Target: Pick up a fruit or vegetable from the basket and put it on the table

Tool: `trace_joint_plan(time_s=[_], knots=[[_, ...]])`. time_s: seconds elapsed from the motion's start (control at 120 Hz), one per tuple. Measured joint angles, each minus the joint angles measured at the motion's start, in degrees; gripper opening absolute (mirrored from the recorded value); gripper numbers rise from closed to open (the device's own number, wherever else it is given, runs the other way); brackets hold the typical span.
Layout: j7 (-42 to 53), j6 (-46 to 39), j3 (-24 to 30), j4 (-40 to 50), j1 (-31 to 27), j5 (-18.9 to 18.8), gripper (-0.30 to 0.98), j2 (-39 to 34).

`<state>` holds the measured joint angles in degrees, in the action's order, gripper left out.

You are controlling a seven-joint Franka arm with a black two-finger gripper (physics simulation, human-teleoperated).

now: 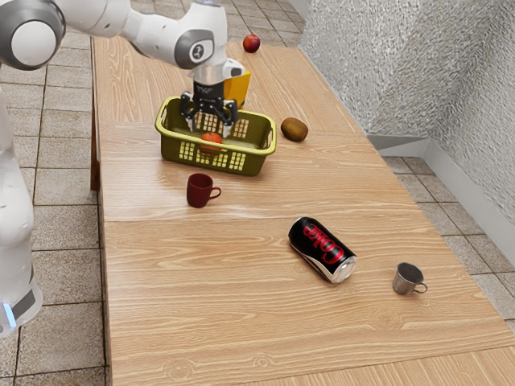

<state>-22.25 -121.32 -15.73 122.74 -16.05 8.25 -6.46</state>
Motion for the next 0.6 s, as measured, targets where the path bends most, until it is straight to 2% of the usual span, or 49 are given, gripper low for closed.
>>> trace_joint_plan(time_s=[0.6], knots=[[1.35,-2.49,0.16,-0.2,-0.04,2.43,0.69,3.56]])
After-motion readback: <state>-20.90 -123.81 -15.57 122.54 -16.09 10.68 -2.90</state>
